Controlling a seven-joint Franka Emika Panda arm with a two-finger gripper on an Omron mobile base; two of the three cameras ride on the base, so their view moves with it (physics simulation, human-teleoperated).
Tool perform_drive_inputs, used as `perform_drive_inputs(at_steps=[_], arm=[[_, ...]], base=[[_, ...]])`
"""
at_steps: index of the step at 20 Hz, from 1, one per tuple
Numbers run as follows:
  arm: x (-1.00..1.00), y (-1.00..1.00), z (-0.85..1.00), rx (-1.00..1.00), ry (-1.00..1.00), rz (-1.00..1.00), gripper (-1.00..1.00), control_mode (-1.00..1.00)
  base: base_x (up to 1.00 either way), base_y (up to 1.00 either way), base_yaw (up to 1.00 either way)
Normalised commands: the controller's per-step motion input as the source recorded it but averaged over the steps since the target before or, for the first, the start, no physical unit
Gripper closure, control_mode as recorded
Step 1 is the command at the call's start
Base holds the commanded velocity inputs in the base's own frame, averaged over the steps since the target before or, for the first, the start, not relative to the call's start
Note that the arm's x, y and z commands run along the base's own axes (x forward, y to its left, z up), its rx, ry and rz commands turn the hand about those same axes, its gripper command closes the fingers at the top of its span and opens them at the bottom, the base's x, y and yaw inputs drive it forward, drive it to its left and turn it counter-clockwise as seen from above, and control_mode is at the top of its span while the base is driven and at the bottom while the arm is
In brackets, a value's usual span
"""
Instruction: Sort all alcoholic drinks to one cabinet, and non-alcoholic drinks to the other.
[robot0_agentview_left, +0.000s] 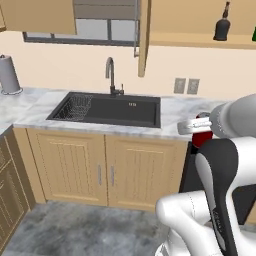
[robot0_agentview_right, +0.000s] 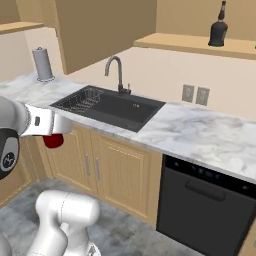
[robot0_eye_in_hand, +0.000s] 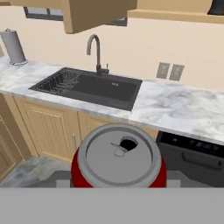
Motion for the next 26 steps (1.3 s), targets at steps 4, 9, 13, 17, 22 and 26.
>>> perform_drive_inputs(at_steps=[4, 9, 13, 17, 22, 26], arm=[[0.0, 0.0, 0.0, 0.0, 0.0, 0.0, 1.0, 1.0], [0.0, 0.0, 0.0, 0.0, 0.0, 0.0, 1.0, 1.0], [0.0, 0.0, 0.0, 0.0, 0.0, 0.0, 1.0, 1.0], [0.0, 0.0, 0.0, 0.0, 0.0, 0.0, 1.0, 1.0], [0.0, 0.0, 0.0, 0.0, 0.0, 0.0, 1.0, 1.0], [0.0, 0.0, 0.0, 0.0, 0.0, 0.0, 1.0, 1.0]], base=[[0.01, 0.48, 0.06], [0.02, 0.42, 0.05], [0.08, 0.36, 0.05], [0.11, 0.25, 0.05], [0.17, 0.15, 0.05], [0.28, 0.19, 0.05]])
